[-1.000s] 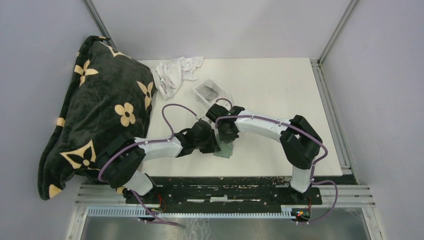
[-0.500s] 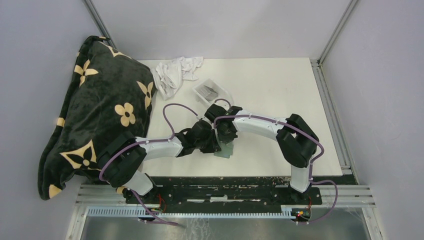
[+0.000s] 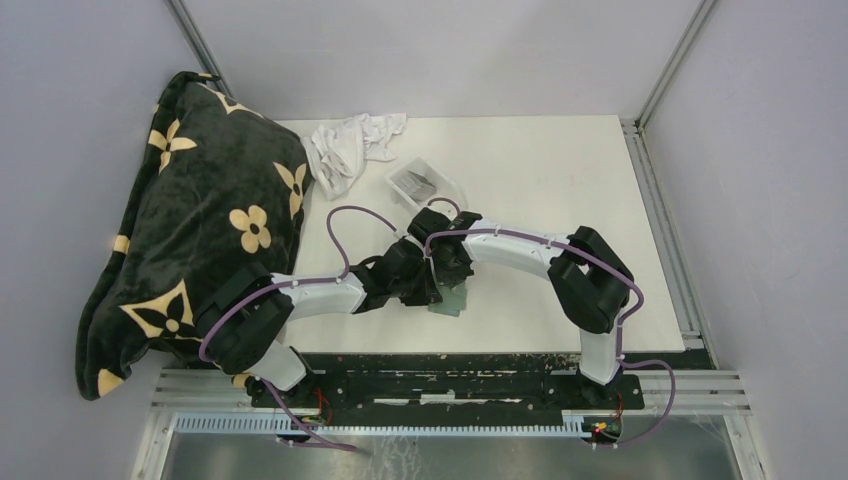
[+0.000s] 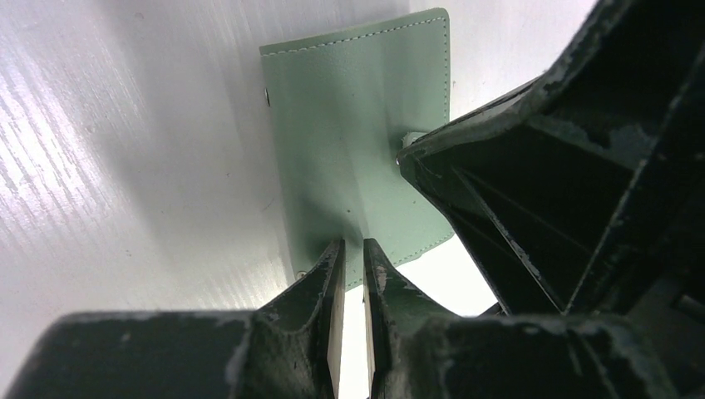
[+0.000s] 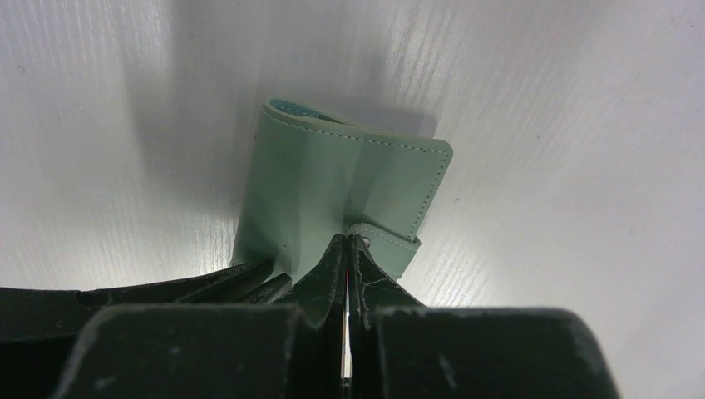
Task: Put the credit cards into the card holder
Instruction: Close the card holder at the center of the board.
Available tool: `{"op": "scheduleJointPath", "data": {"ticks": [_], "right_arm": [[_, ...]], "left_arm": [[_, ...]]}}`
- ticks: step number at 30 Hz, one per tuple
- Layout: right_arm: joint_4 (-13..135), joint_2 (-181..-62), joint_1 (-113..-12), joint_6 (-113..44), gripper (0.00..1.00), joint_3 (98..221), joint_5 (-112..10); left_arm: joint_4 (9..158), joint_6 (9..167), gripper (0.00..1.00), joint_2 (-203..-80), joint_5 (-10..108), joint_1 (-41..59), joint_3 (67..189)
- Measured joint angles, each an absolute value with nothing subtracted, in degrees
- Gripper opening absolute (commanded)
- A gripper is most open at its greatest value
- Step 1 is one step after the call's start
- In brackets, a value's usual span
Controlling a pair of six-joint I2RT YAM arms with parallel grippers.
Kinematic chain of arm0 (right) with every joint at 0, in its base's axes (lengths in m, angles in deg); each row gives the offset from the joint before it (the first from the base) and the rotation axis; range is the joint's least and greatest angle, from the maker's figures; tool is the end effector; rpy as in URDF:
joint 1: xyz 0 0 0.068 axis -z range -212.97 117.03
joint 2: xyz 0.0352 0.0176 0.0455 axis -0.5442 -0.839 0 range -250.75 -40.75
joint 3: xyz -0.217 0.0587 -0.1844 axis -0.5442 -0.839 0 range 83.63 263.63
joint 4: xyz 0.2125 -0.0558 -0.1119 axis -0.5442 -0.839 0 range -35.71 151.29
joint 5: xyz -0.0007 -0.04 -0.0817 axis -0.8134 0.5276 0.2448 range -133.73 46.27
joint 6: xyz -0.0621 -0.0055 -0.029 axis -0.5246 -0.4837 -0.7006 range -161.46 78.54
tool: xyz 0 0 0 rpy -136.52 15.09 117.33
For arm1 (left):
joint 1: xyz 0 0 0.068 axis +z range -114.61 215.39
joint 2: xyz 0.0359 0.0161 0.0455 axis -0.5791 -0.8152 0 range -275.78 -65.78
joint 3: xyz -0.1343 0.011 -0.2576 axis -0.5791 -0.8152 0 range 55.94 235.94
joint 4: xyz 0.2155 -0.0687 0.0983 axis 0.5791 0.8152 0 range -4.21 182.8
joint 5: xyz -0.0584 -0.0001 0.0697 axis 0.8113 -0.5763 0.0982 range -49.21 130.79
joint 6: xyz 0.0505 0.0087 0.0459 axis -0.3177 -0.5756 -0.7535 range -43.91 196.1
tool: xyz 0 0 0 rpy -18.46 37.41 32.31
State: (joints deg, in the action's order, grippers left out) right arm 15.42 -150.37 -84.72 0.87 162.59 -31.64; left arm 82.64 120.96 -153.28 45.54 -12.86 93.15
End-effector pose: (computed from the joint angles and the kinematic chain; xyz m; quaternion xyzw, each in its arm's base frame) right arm 0.2397 0.2852 0.1896 -0.0688 0.9853 0.0141 0.1560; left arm 0.1885 -0.2181 0.1629 0.0426 0.9292 -0.2916 0.2230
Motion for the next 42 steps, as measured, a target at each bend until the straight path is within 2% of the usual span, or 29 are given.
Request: {"op": "scheduleJointPath", "data": {"ticks": [33,35,39,42], "right_arm": [[20.47,-150.31,-84.72,3.12,0.01,159.72,-33.36],[20.60,-150.20,-84.72,3.25,0.07,159.64,-33.36],[20.45,-150.20,-84.72,3.01,0.32,160.05,-33.23],[19.38,-150.22,-84.74,1.79,0.41,161.41,-32.95]], "left_arm": [[82.64,120.91,0.19,-153.46,45.83,-12.68,93.17],[82.64,120.91,0.20,-153.46,45.83,-12.68,93.17],[83.10,120.89,0.22,-153.28,45.56,-12.68,93.39],[85.46,120.19,0.28,-152.56,44.21,-12.68,94.26]]}}
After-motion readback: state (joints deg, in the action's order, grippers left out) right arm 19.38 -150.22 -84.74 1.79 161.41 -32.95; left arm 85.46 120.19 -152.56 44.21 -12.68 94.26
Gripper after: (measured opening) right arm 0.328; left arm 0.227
